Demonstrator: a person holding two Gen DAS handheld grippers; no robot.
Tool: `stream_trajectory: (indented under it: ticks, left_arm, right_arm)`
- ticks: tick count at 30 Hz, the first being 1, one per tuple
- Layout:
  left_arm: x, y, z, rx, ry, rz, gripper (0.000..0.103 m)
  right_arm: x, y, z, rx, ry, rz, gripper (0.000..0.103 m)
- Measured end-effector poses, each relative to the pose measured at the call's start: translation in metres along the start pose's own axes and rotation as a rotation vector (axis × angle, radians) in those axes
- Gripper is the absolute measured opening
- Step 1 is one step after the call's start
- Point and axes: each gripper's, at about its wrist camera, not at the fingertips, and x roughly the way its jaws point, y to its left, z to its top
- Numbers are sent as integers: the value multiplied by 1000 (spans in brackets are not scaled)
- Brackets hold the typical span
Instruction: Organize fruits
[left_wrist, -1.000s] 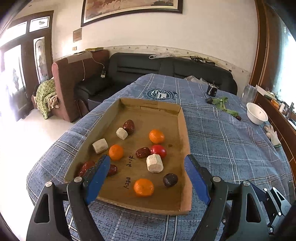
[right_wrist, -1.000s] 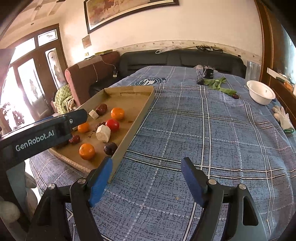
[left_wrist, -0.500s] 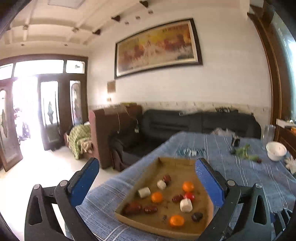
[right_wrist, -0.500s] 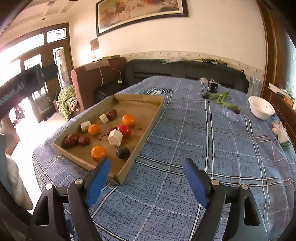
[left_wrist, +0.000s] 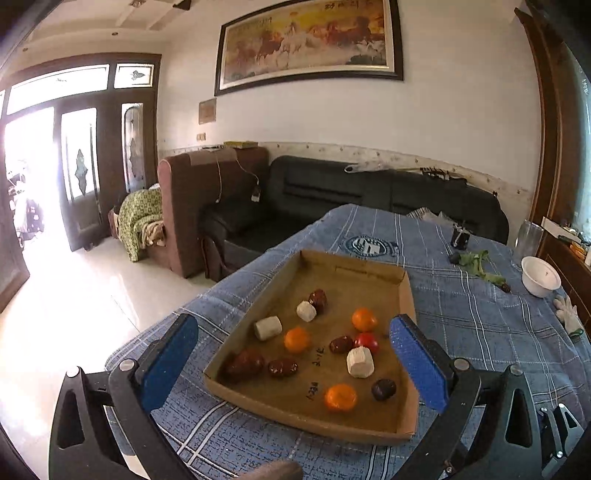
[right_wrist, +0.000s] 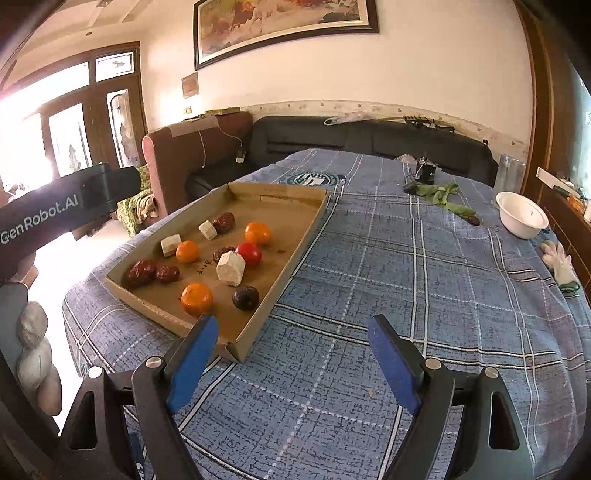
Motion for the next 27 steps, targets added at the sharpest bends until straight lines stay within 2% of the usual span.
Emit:
stream_trajectory:
  ticks: [15,27]
  left_arm:
    - [27,9,-11,-28,116,-35,103]
    - [46,22,-19,-87,190,-50,103]
  right_arm:
    - [15,15,-6,-62,37,4,91]
    - [23,26,-4,-105,63,20,92]
